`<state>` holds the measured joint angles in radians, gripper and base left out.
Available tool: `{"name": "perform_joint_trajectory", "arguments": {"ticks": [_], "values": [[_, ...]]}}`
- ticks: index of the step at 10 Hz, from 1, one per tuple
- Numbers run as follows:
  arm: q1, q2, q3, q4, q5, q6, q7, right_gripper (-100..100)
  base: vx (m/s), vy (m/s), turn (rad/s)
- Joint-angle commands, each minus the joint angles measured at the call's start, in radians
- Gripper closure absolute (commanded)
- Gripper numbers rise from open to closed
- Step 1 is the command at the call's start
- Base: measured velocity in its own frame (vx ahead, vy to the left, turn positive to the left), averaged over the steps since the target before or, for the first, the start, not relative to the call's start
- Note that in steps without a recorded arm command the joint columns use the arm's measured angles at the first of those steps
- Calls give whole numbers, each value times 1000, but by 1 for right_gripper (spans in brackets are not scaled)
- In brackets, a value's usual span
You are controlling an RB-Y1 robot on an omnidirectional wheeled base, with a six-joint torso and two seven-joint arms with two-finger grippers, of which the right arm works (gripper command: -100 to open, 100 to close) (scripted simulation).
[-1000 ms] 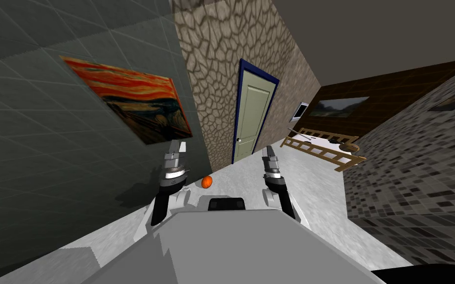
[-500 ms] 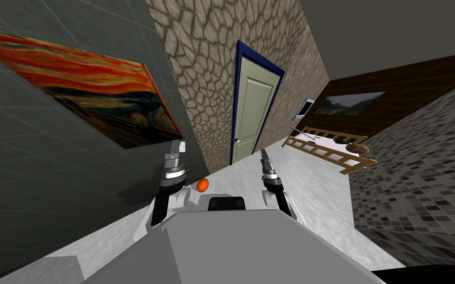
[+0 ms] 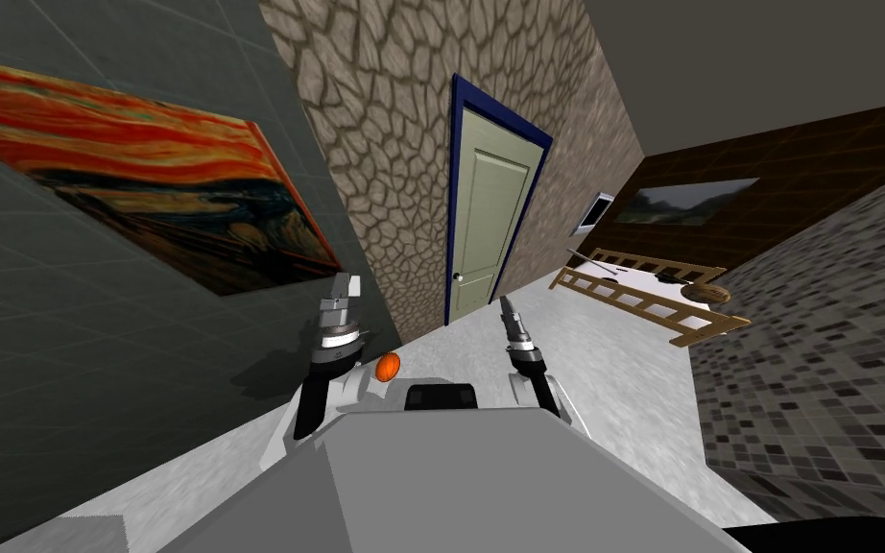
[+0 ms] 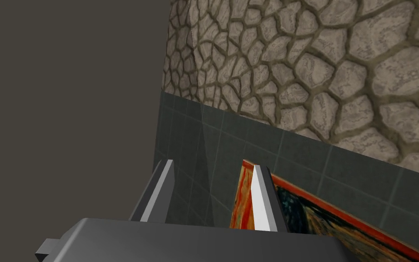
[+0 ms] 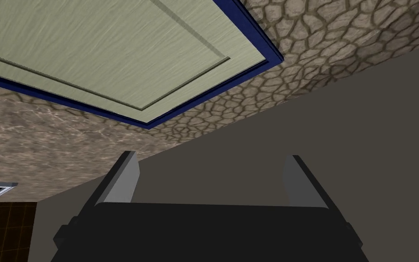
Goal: Pull the door open
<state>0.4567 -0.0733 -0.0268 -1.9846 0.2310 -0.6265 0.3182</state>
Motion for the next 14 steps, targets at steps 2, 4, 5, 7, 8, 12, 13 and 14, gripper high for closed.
{"name": "perform_joint_trajectory", "arguments": {"ticks": [2, 4, 5, 7, 8, 12, 13, 14], "values": [[-3, -1, -1, 55, 39, -21, 55, -100, 124, -115, 26], [-8, -3, -6, 106, 71, -40, 100, -100, 125, -88, 28], [-10, -3, -8, 125, 82, -47, 116, -100, 142, -90, 35], [-14, -3, -11, 161, 105, -60, 147, -100, 97, -61, 24], [-16, -2, -12, 180, 116, -67, 163, -100, 91, -58, 26], [-23, 0, -19, 254, 162, -95, 228, -100, 90, -49, 26], [-25, 1, -21, 273, 173, -102, 244, -100, 89, -32, 31], [-27, 1, -22, 292, 185, -109, 260, -100, 96, -30, 26]]}}
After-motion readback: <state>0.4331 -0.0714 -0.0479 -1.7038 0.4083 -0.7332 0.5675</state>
